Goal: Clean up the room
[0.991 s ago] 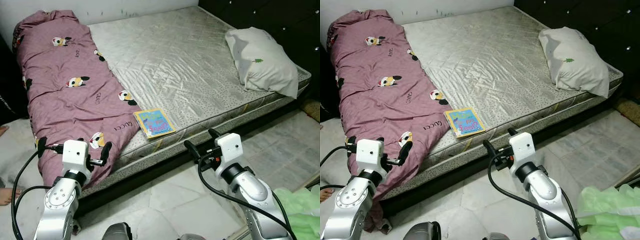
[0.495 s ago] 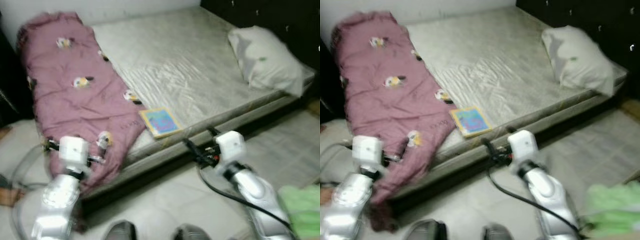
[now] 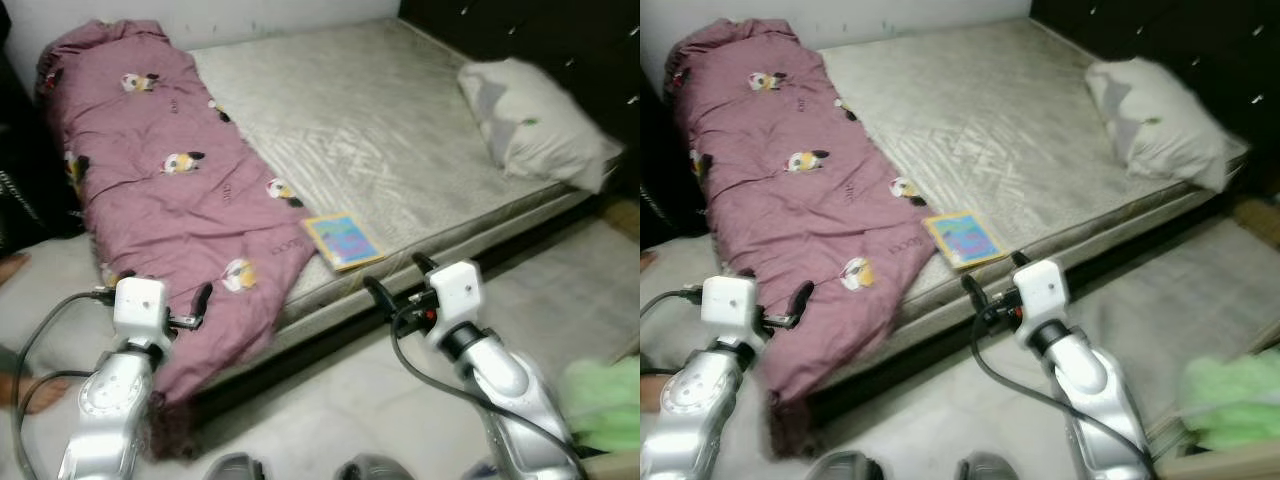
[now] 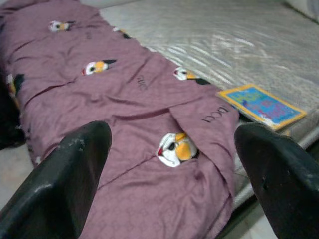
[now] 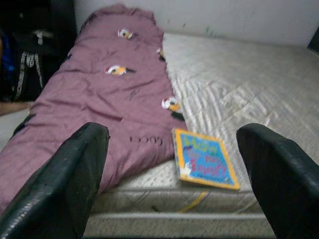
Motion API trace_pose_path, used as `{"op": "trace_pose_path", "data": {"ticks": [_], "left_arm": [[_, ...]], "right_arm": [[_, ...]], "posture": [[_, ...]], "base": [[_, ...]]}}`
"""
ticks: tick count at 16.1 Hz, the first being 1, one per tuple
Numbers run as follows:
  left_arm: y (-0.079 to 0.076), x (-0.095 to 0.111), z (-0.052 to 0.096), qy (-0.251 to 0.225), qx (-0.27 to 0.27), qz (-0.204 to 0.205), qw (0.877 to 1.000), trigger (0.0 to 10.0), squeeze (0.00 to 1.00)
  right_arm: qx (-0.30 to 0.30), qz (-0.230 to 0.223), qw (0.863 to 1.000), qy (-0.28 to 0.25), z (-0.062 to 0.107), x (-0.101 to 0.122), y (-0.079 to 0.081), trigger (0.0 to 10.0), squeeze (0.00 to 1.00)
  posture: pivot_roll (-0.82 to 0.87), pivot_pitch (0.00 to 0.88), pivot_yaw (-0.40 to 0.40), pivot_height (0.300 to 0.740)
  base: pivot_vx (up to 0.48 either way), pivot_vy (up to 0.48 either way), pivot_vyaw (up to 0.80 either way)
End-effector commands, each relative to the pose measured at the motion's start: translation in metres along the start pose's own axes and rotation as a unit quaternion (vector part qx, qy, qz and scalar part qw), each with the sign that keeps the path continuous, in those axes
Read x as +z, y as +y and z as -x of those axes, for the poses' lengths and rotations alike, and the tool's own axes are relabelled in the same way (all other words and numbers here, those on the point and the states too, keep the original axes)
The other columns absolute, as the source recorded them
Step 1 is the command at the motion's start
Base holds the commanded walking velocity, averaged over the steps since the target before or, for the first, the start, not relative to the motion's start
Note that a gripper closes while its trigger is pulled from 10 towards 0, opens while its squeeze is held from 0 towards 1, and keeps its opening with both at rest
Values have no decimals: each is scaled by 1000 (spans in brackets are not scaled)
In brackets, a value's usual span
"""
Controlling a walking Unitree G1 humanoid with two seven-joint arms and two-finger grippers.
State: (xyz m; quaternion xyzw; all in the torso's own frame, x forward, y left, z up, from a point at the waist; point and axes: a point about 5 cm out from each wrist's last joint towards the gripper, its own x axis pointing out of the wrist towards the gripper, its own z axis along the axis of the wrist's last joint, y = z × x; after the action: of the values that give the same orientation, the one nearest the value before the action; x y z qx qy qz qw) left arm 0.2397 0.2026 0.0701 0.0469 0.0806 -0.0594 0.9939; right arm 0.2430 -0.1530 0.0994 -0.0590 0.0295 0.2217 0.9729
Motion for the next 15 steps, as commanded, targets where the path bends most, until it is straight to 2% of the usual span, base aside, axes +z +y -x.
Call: {"op": "trace_pose_path", "data": {"ticks": [1,6,9,10,13,15], "left_arm": [[2,-1,2,2,3,-7,1000,10000,0],[2,0,0,0,3,-6,1000,10000,0],[4,-1,0,-3,17,-8,1000,10000,0],[4,0,0,-7,18,-10,1000,10000,0],[1,2,-1,-14,4,-1,1000,10000,0],[0,1,1,-15,9,1,1000,10000,0]], "right_arm": [[1,7,1000,-6,-1,3,0,10000,0],[-2,6,1000,-9,-3,3,-1,10000,0],[-29,4,999,-15,-4,3,-4,10000,0],[-49,8,999,-19,-3,3,-4,10000,0],[-98,-4,995,-24,2,2,-9,10000,0],[-173,2,984,-33,9,5,-25,10000,0]], "posture": [[-48,71,-30,740],[-47,64,-30,740],[-48,54,-22,740],[-50,50,-18,740],[-62,44,-13,740],[-64,33,-9,740]], "base": [[0,0,800],[0,0,800],[0,0,800],[0,0,800],[0,0,0],[0,0,0]]}}
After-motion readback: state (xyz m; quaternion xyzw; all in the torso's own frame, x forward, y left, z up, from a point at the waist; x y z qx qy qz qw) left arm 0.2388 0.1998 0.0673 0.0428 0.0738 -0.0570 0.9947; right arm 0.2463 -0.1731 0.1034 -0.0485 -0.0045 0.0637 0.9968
